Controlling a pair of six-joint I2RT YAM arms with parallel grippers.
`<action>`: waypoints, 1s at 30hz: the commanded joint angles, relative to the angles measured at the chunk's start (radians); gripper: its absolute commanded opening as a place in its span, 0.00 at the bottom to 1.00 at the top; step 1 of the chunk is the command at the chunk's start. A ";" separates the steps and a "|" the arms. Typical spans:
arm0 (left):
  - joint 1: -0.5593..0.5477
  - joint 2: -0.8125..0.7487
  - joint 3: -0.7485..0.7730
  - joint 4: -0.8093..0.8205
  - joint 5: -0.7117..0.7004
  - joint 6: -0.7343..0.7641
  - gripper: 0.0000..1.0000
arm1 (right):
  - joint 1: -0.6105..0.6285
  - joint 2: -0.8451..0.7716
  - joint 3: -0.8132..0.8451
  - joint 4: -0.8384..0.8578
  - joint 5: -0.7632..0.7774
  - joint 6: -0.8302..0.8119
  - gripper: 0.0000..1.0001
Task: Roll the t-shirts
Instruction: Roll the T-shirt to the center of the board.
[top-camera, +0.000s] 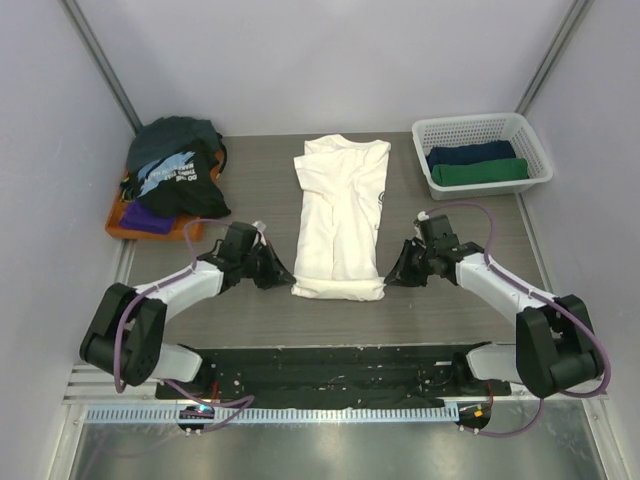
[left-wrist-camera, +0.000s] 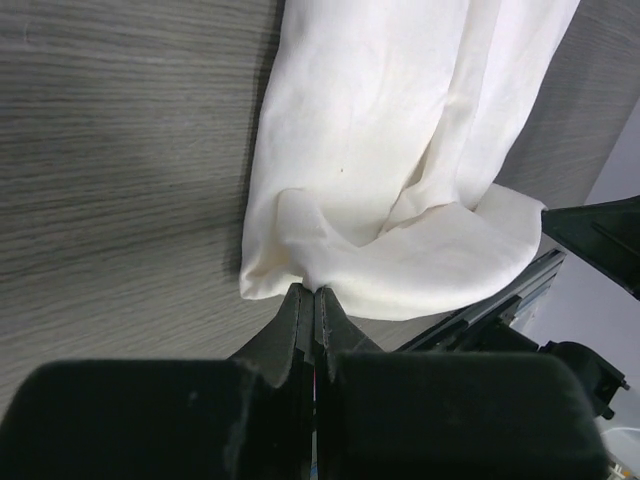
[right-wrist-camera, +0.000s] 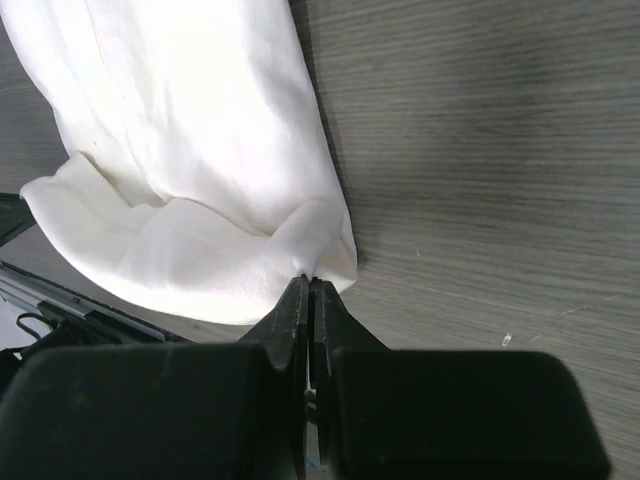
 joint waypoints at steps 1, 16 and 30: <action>0.022 0.040 0.074 0.031 0.023 0.013 0.00 | -0.030 0.048 0.062 0.061 -0.015 -0.036 0.01; 0.045 0.181 0.182 0.002 -0.026 0.053 0.08 | -0.065 0.192 0.169 0.089 0.010 -0.068 0.20; 0.045 0.118 0.198 -0.024 -0.035 0.066 0.25 | 0.072 -0.049 0.025 0.385 -0.372 0.112 0.11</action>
